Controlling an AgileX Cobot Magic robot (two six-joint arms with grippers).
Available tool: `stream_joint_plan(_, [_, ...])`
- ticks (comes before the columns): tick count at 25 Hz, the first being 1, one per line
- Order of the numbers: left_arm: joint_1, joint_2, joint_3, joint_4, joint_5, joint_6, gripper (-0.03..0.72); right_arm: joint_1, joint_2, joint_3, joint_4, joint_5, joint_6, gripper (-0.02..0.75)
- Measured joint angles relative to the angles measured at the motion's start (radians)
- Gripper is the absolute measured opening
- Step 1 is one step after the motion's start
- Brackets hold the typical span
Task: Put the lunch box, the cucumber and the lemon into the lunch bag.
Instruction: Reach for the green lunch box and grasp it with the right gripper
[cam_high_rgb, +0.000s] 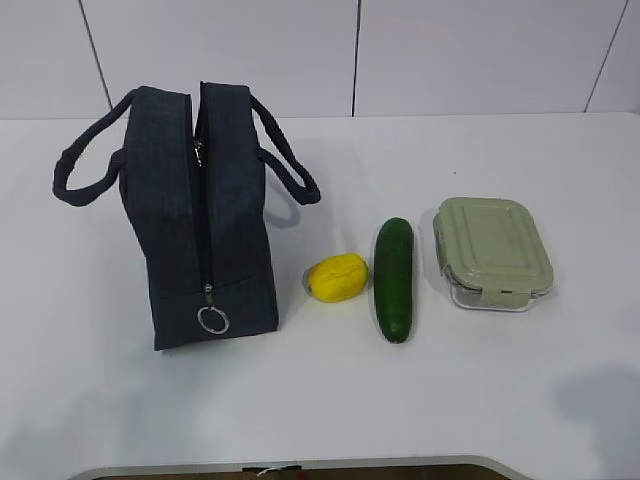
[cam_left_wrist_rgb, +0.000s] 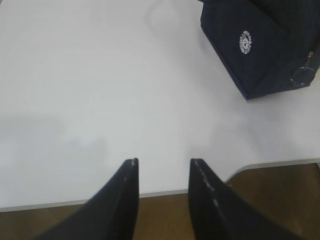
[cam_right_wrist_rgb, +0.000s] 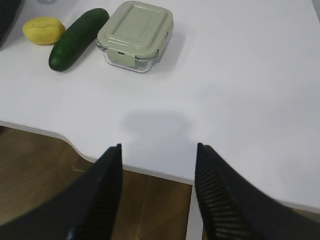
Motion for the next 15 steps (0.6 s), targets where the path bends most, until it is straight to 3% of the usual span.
stream_joint_plan(8, [0.000,0.000,0.000,0.000,0.000,0.000,0.242,0.000,0.000,0.000,-0.007,0.000,0.001,0.388])
stream_joint_plan(15, [0.000,0.000,0.000,0.000,0.000,0.000,0.242,0.000,0.038,-0.026,-0.119,-0.004,0.011,0.388])
